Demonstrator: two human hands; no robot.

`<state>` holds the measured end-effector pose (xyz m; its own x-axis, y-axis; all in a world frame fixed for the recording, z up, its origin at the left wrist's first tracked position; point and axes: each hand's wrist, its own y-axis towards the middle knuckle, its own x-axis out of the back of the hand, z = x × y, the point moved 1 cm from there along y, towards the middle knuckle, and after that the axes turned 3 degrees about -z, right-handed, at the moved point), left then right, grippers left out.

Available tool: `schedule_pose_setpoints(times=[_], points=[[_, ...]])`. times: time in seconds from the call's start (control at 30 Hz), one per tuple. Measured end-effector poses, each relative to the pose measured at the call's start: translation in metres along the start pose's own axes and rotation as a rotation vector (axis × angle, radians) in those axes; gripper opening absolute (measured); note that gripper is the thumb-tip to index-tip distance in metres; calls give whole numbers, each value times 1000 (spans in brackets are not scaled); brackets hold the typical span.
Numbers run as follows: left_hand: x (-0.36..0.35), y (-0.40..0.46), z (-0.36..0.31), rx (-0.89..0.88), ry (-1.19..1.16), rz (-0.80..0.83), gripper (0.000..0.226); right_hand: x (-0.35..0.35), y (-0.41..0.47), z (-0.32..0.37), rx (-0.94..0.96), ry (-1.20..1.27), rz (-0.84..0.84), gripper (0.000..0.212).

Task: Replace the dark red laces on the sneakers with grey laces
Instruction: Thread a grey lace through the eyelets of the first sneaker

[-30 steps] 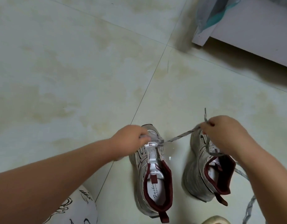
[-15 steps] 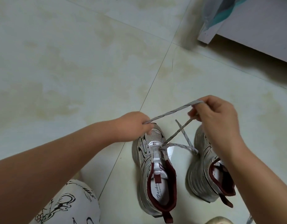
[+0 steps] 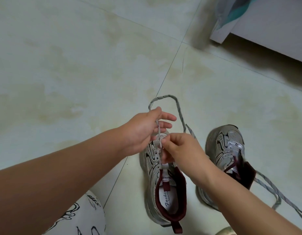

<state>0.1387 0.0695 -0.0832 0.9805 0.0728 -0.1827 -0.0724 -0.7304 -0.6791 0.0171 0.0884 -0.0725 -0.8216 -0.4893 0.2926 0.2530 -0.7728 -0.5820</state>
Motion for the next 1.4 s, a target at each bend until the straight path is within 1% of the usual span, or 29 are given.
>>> schedule_pose_setpoints(times=[0.03,0.1,0.13,0.17,0.23,0.27,0.33,0.4,0.47,0.57,0.6,0.67,0.77,0.87,0.93,1.0,1.1,1.2,1.27,1.33,1.4], points=[[2,1,1,4,-29,-18,49,0,2,-2,-45,79,6,30],[7,1,2,19,-115,-38,48,0,3,-4,-120,207,34,19],[8,0,2,35,-166,-31,47,-1,3,-7,-138,232,60,9],[8,-1,2,53,-215,-12,47,-2,5,-10,-133,214,92,4],[5,-3,3,76,-282,33,47,-6,6,-13,-81,138,148,5],[3,-4,3,76,-289,39,47,-7,7,-13,-69,137,161,11],[2,-2,4,45,-268,4,46,-7,8,-13,-83,203,177,26],[6,1,5,3,-224,-57,44,-3,8,-12,-119,259,174,29],[11,2,8,-21,-115,-57,34,2,10,-13,-134,249,155,29],[14,-3,17,-100,206,41,7,6,12,-12,-85,82,109,31],[14,-5,20,-131,280,53,4,5,13,-11,-68,7,100,29],[14,-6,24,-166,342,30,9,4,14,-10,-14,-177,80,25],[19,0,30,-138,360,-36,13,4,16,-11,86,-425,-6,25],[24,6,42,-79,405,-116,15,3,17,-17,133,-590,-87,15],[25,8,53,-44,413,-147,17,0,17,-24,140,-685,-72,18],[27,11,62,-29,414,-171,19,-2,18,-29,156,-725,-59,20],[28,17,68,-17,447,-196,25,-2,20,-32,158,-709,-72,19],[28,20,69,-48,494,-186,18,-2,22,-35,171,-720,-72,17],[27,21,68,-137,661,-179,10,-3,23,-36,181,-718,-71,16],[26,20,64,-236,900,-165,15,-2,24,-37,188,-713,-69,16],[24,18,57,-317,1089,-133,26,-2,26,-38,199,-717,-69,15]])
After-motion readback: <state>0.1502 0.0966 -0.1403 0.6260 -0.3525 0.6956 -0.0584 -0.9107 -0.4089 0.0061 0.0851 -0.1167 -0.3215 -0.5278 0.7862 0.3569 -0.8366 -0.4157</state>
